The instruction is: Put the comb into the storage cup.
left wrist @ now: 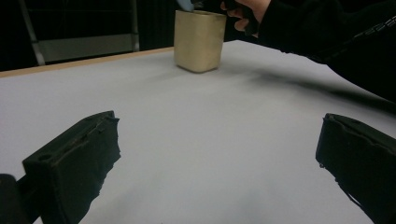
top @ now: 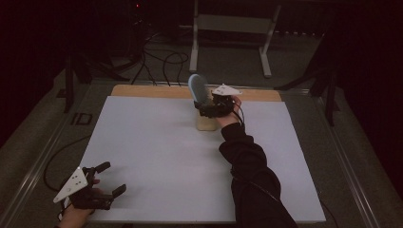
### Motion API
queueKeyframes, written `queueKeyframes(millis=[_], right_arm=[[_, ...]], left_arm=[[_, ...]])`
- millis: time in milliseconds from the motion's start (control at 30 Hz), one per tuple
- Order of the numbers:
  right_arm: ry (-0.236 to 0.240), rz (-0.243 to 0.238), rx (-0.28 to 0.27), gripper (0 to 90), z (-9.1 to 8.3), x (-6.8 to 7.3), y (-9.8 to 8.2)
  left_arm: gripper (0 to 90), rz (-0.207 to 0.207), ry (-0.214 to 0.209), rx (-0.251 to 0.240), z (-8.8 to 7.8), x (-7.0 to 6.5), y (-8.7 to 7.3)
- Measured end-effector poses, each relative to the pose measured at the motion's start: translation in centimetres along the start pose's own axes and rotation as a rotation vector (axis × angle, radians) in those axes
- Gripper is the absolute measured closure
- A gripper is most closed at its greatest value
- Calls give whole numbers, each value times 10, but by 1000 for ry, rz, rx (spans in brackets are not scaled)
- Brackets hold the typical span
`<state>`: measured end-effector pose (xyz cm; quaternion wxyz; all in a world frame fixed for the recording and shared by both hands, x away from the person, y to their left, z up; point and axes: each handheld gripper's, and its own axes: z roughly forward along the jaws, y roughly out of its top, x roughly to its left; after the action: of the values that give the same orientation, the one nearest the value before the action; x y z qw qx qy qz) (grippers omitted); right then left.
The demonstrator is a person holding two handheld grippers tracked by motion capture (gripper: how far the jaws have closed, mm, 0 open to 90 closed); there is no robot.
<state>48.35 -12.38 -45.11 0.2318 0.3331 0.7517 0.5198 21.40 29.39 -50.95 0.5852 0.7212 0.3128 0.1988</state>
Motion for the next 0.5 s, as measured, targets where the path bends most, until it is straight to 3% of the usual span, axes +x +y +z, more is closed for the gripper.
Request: queueKeyframes(millis=[167, 500], right_arm=[[-28, -53, 30, 90, -2, 2, 1], [-18, -27, 33, 90, -10, 0, 4]], left_arm=[[0, -2, -3, 1, 0, 0, 0], [0, -1, 0, 2, 1, 0, 1]])
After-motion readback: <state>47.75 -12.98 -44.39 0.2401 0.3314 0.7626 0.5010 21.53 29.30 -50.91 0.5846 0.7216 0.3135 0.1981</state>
